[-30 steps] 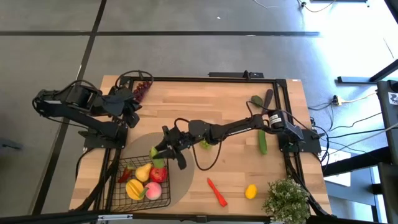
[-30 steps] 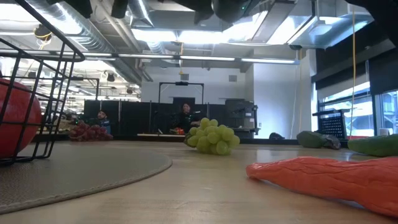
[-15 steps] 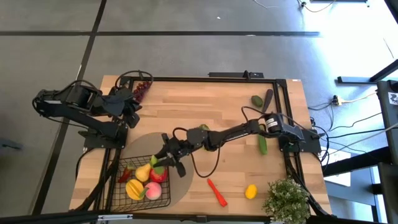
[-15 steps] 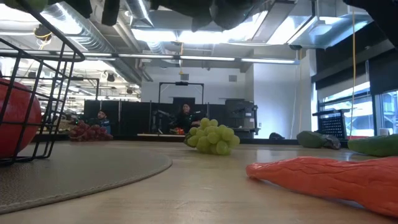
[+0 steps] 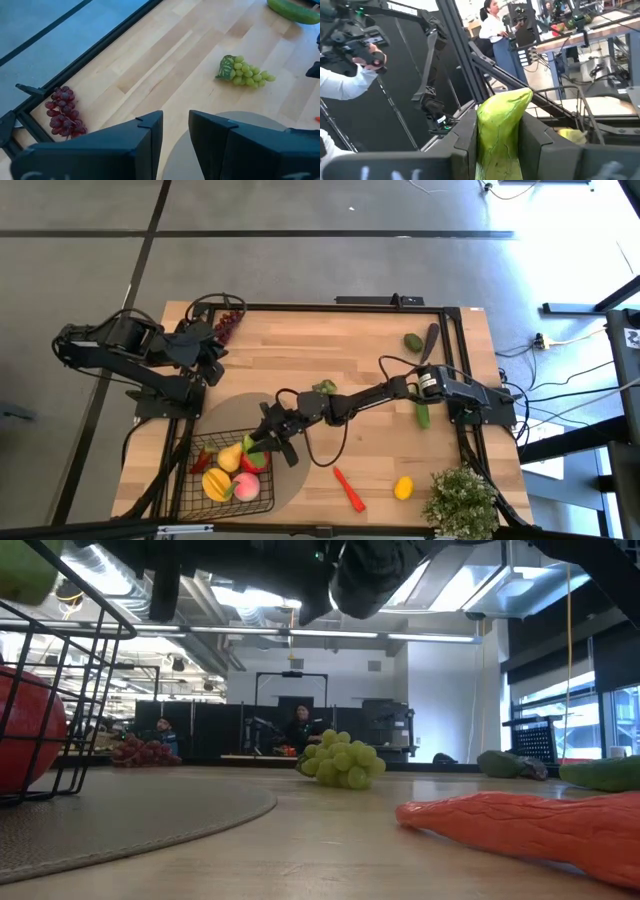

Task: Build produce basket
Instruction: Put the left green cucumber into the wire basket

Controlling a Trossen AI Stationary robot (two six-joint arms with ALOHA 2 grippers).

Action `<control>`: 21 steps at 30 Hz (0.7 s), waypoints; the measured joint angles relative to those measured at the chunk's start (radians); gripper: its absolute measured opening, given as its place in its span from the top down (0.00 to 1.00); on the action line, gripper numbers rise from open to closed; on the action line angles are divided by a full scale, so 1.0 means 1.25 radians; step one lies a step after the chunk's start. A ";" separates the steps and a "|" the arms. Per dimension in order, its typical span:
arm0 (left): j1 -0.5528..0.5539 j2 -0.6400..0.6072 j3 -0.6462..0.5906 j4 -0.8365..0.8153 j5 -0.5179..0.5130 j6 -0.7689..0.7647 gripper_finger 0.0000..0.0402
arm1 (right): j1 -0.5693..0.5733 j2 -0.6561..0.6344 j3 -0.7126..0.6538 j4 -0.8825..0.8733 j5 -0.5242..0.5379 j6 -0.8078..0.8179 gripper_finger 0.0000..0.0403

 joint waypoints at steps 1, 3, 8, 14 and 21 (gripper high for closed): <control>0.000 0.000 0.000 0.000 0.000 0.000 0.79 | 0.000 0.001 0.000 0.003 -0.002 0.001 0.79; 0.000 0.000 0.000 0.000 0.000 0.000 0.79 | 0.000 0.002 0.000 0.002 -0.014 0.005 0.79; 0.000 0.000 0.000 -0.003 -0.006 0.000 0.79 | 0.000 0.019 0.000 0.000 -0.043 0.040 0.79; 0.000 0.000 0.000 -0.003 -0.006 -0.001 0.79 | 0.003 0.022 0.000 -0.004 -0.082 0.042 0.79; 0.000 0.000 0.000 -0.003 -0.006 -0.003 0.79 | 0.004 0.022 0.000 -0.027 -0.085 0.042 0.76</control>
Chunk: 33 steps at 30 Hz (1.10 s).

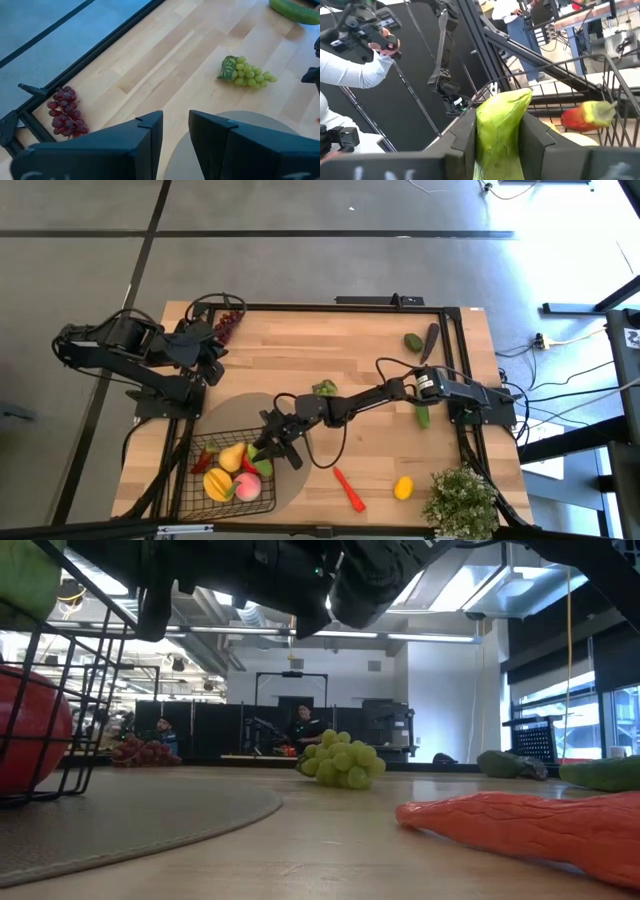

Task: Build produce basket
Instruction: Put the left green cucumber into the wire basket

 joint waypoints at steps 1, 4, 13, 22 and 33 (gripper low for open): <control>0.000 0.000 0.000 0.000 0.000 0.000 0.79 | 0.000 0.000 0.000 -0.007 0.000 0.000 0.74; 0.000 0.000 0.000 0.000 -0.001 0.001 0.79 | 0.000 0.000 0.001 -0.010 0.000 0.002 0.71; 0.000 0.000 0.000 0.000 -0.006 0.002 0.79 | 0.001 0.000 0.001 -0.007 0.030 0.004 0.68; 0.000 0.000 0.000 0.000 -0.007 0.003 0.79 | 0.001 0.000 0.001 -0.009 0.025 -0.002 0.72; 0.000 0.000 0.000 -0.001 -0.007 0.003 0.79 | 0.001 0.000 0.001 -0.012 0.033 0.001 0.62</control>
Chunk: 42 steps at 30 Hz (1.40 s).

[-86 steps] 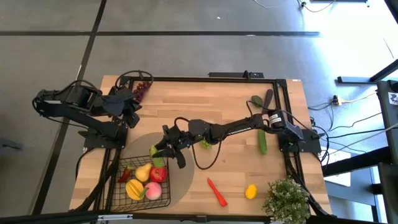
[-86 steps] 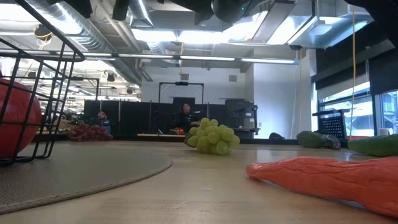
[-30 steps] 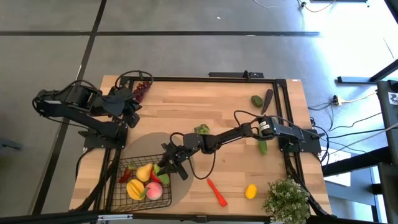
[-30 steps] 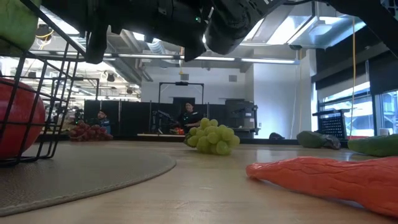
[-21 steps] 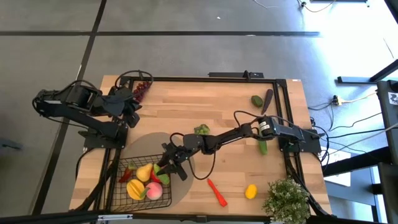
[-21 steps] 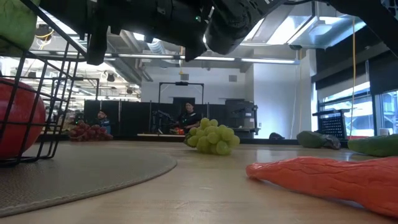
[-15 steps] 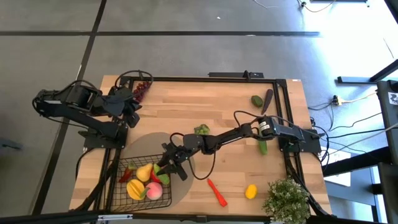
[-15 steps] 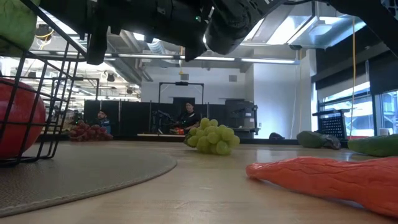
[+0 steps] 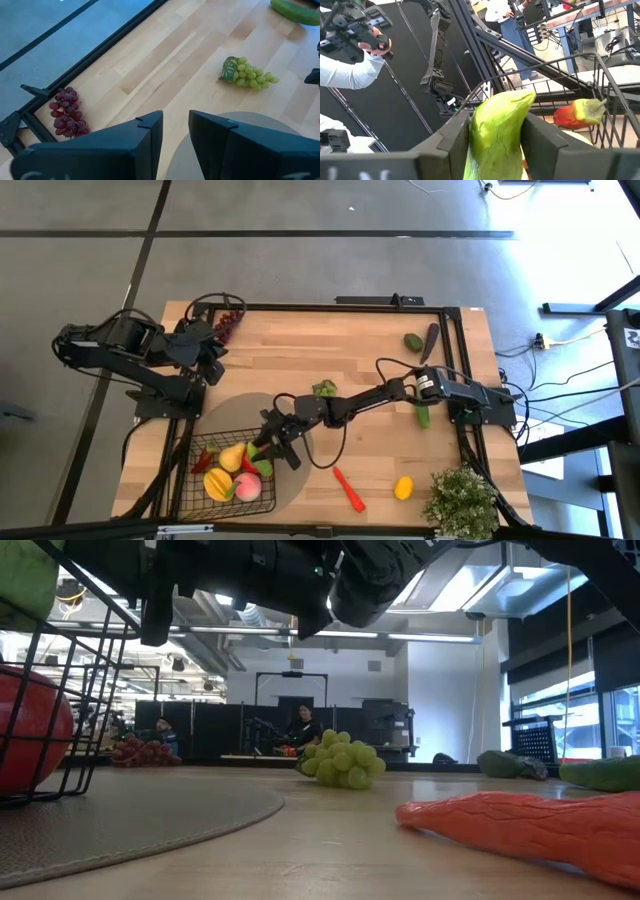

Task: Build produce basket
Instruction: Put the left green cucumber into the wire basket, then put the green cucumber into the wire basket

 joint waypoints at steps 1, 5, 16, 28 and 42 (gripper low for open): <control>0.000 0.000 0.000 0.000 0.000 0.000 0.79 | 0.000 0.000 -0.001 -0.001 0.000 -0.002 0.60; 0.000 0.000 0.000 0.000 0.000 0.000 0.79 | 0.000 0.001 0.008 0.013 0.000 -0.013 0.56; 0.000 0.000 0.000 -0.004 0.003 0.000 0.79 | -0.019 0.001 0.055 0.014 -0.030 -0.087 0.55; 0.000 0.000 0.000 -0.006 0.014 0.000 0.79 | -0.065 0.001 0.160 0.016 -0.207 -0.063 0.59; 0.000 -0.002 0.000 -0.054 0.025 0.058 0.79 | -0.169 -0.130 0.233 -0.428 -0.129 -0.251 0.60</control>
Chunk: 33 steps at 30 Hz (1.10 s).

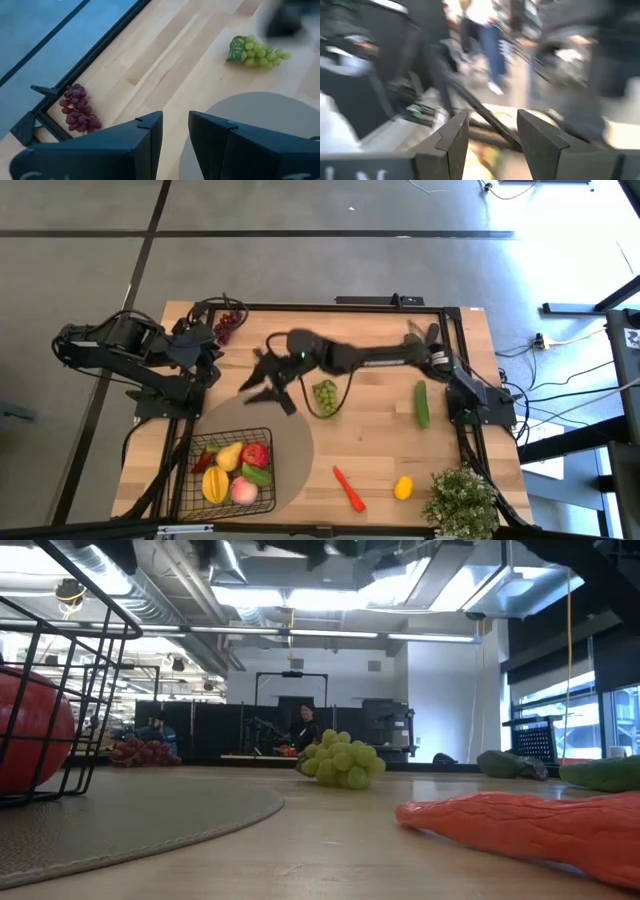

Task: Build produce basket
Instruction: Put the green cucumber into the wire basket

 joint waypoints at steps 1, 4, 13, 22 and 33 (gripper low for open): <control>0.000 -0.001 0.000 0.000 0.000 0.007 0.79 | -0.008 -0.019 0.000 -0.059 0.035 -0.018 0.60; 0.000 -0.001 0.000 0.000 0.000 0.020 0.79 | -0.025 -0.081 0.002 -0.233 0.166 -0.042 0.60; 0.000 0.000 0.000 0.003 -0.003 -0.022 0.79 | -0.058 -0.220 0.003 -0.628 0.489 0.186 0.60; 0.001 -0.001 0.000 0.004 -0.062 -0.114 0.79 | -0.102 -0.287 0.002 -0.945 0.526 0.150 0.60; 0.042 0.000 0.000 0.003 -0.093 -0.189 0.79 | -0.131 -0.331 0.001 -1.360 0.629 0.274 0.60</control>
